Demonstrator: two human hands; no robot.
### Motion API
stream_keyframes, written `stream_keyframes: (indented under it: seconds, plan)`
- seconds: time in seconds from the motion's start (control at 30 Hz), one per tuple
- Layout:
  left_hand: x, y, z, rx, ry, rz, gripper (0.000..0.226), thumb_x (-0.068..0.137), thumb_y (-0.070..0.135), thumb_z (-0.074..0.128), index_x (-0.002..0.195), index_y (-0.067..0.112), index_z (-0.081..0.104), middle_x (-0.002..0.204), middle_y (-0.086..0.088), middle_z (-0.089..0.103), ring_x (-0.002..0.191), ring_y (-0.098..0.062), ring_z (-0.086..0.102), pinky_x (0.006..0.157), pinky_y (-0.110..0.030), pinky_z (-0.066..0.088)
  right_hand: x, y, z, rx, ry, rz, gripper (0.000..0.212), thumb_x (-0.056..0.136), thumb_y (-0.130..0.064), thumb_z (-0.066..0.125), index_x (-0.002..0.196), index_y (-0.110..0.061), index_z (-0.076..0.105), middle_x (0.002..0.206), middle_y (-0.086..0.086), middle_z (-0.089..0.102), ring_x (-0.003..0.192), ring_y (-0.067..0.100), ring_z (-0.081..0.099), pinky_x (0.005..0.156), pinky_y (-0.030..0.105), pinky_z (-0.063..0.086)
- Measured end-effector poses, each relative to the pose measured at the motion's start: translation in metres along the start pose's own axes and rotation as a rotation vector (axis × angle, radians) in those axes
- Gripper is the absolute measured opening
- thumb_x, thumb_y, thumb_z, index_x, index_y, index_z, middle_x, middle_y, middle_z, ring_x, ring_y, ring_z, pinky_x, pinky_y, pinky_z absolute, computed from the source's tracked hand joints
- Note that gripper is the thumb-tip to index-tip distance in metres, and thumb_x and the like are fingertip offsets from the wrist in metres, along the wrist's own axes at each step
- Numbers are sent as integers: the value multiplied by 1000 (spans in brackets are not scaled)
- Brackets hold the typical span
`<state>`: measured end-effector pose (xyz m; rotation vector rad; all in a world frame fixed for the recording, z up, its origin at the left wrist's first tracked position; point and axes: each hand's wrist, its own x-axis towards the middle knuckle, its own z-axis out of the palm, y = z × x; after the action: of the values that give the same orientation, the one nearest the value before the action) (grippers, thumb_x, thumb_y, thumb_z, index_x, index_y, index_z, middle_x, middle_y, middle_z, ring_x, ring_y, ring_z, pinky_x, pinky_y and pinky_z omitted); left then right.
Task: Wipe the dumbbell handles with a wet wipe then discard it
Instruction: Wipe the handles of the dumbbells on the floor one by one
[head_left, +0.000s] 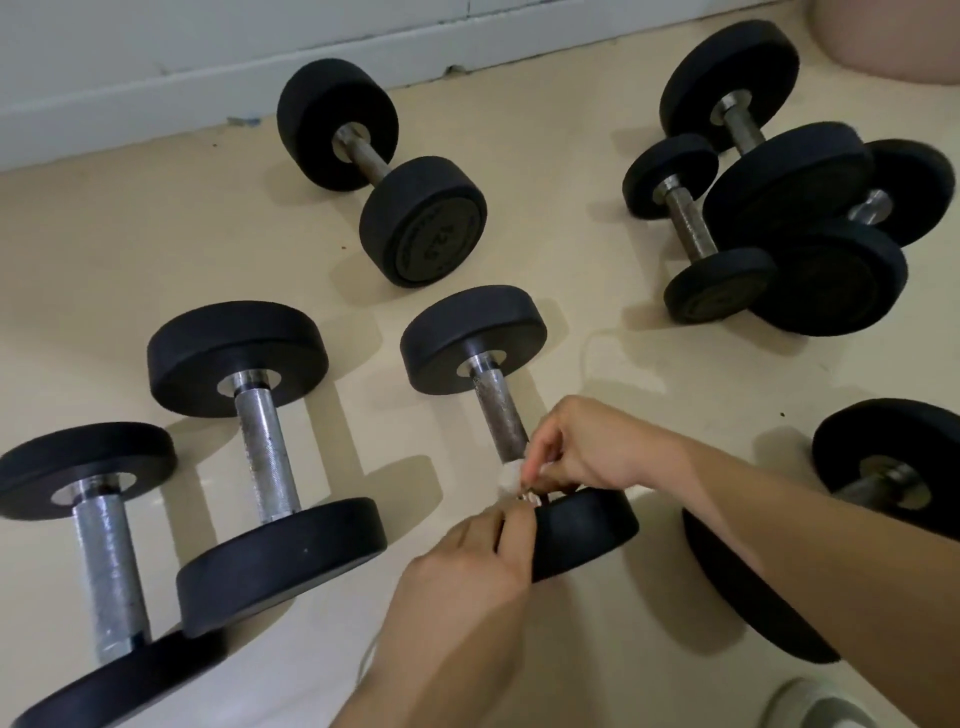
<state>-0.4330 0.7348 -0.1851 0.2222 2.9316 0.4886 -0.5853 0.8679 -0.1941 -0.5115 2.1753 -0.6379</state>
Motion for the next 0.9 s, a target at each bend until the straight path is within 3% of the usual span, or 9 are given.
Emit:
stream_keyframes:
  seconds: [0.1, 0.17, 0.27, 0.4, 0.5, 0.6, 0.73, 0.83, 0.9]
  plan:
    - [-9, -11, 1, 15, -26, -33, 85, 38, 16, 82, 119, 16, 58, 86, 4, 63, 63, -17, 60, 41, -24, 44, 24, -16, 0, 258, 314, 6, 8, 80, -15, 73, 87, -17, 75, 91, -2, 68, 83, 11, 63, 81, 22, 50]
    - [-16, -12, 5, 3, -50, -64, 89, 42, 14, 76, 128, 14, 52, 97, 0, 64, 72, -19, 64, 45, -25, 47, 40, -29, 2, 326, 390, 27, 8, 82, -11, 70, 84, -19, 72, 87, -5, 62, 81, 10, 59, 78, 25, 48]
    - [-22, -10, 4, -47, -59, -118, 77, 54, 24, 69, 128, 12, 52, 107, -5, 65, 87, -23, 67, 55, -29, 54, 32, -30, 7, 151, 162, 16, 13, 79, -6, 71, 76, -19, 70, 68, -10, 58, 58, -1, 55, 62, 17, 43]
    - [-25, -16, -13, 16, -19, -82, 48, 65, 42, 65, 103, 13, 67, 93, 0, 68, 88, -22, 64, 66, -32, 55, 10, -27, 9, 117, -139, 30, 16, 78, 4, 66, 82, -10, 73, 51, -14, 60, 42, -5, 51, 52, 13, 43]
    - [-26, -24, -34, 18, -178, -94, 49, 76, 49, 47, 116, 22, 57, 88, 7, 65, 77, -18, 62, 55, -31, 53, 33, -35, 11, 344, 257, -13, 14, 81, -2, 65, 79, -15, 70, 67, -9, 64, 58, 2, 56, 61, 20, 47]
    - [-20, -39, -55, 92, -218, -10, 51, 88, 48, 43, 136, 38, 27, 109, 9, 60, 97, -17, 60, 75, -34, 53, 36, -43, 18, 52, 202, -122, 13, 84, -7, 62, 81, -18, 70, 78, -10, 61, 69, 3, 54, 68, 22, 42]
    - [-2, -58, -99, -61, -32, -121, 26, 90, 37, 45, 115, 38, 52, 101, 9, 68, 90, -11, 63, 77, -35, 54, 3, -54, 3, -476, -234, -149, 16, 85, -11, 60, 88, -21, 72, 99, -4, 67, 89, 14, 61, 80, 26, 50]
    - [6, -62, -130, -46, -63, -97, 26, 92, 33, 47, 115, 40, 57, 102, 17, 66, 89, -3, 61, 79, -28, 52, -8, -73, -39, -395, -124, -164, 10, 89, -17, 60, 93, -22, 68, 93, -6, 62, 75, 5, 55, 68, 17, 44]
    - [3, -67, -158, -48, -6, -148, 27, 94, 29, 46, 115, 40, 59, 98, 18, 66, 84, -1, 59, 76, -22, 50, -4, -75, -50, -427, -45, -231, 17, 91, -19, 58, 103, -21, 70, 99, -8, 63, 81, 5, 55, 74, 18, 42]
